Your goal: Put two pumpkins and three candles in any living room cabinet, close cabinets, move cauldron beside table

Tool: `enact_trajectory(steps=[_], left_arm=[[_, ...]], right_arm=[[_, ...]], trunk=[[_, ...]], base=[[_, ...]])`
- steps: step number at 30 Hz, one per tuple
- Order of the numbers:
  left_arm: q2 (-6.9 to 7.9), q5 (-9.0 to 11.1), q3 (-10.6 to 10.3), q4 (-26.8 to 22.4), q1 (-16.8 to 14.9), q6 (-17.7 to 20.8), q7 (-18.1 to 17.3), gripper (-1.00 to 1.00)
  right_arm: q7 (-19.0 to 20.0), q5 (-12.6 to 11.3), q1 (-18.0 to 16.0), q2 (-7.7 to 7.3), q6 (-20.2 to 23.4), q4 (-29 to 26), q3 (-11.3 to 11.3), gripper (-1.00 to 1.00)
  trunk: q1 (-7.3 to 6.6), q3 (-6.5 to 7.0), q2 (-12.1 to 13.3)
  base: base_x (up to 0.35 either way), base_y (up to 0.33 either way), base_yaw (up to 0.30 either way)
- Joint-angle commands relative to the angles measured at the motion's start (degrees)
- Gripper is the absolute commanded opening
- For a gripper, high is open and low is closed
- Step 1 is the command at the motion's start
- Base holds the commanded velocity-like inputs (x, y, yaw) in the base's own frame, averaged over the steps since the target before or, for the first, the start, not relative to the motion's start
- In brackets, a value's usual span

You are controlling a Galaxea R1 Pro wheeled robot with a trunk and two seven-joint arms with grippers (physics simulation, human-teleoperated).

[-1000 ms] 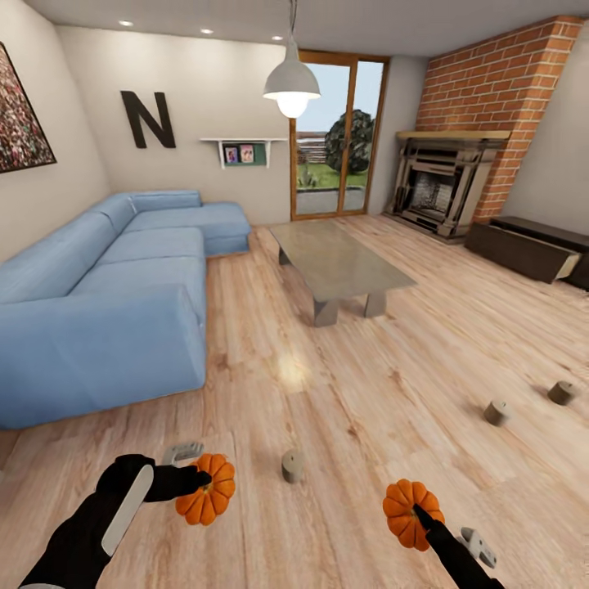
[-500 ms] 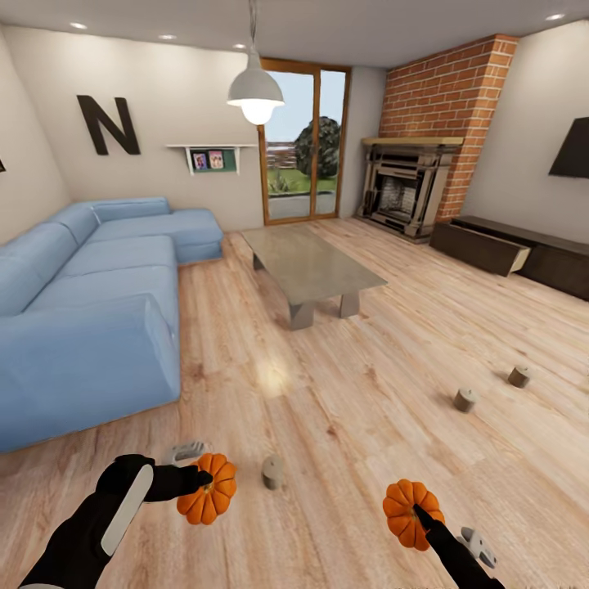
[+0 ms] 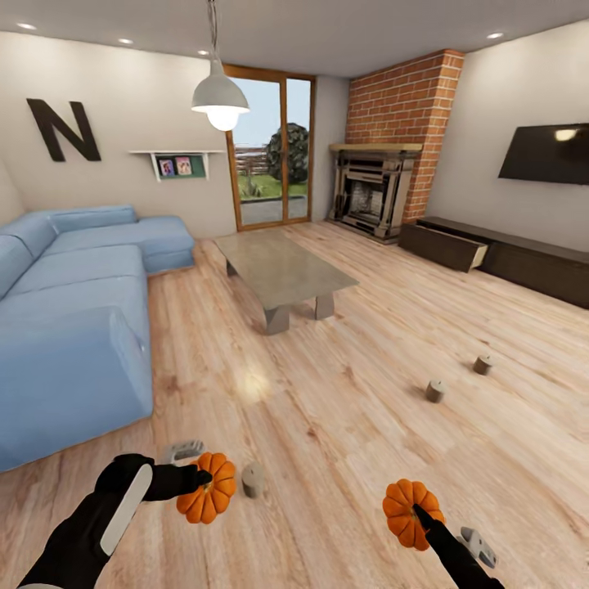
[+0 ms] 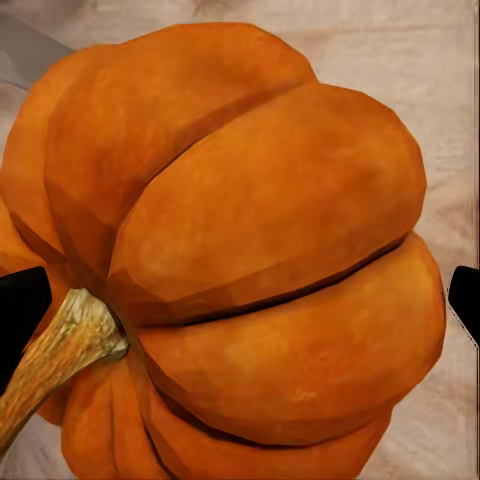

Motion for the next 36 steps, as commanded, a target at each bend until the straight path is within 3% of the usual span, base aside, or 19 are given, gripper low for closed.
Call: enact_trajectory(steps=[1,15,22,36], left_arm=[[0.13,0.14,-0.09,-0.08,-0.04,0.18,0.05,-1.0],[0.15,0.14,-0.29,-1.11,0.02,0.18,0.04,-1.0],[-0.01,0.14,-0.42,-1.13,0.02,0.18,0.19,-1.0],[-0.03,0.14,-1.57,-1.15,0.02,0.18,0.38,-1.0]], right_arm=[[0.22,-0.39,-0.06,-0.05,-0.06,0.14,-0.04,-1.0],[0.29,-0.48,-0.06,-0.1,0.01,0.08,-0.04,-1.0],[0.41,-0.48,-0.06,-0.14,0.19,0.08,-0.04,-1.0],[0.33,-0.48,-0.06,-0.1,0.29,0.15,-0.04,-1.0]], trunk=[[0.0,0.02,-0.03],[0.0,0.92,-0.03],[0.0,1.11,-0.03],[0.0,1.67,-0.03]], base=[[0.055,0.0,-0.226],[0.276,-0.018,-0.226],[0.261,-0.193,-0.118],[0.237,-0.236,-0.261]])
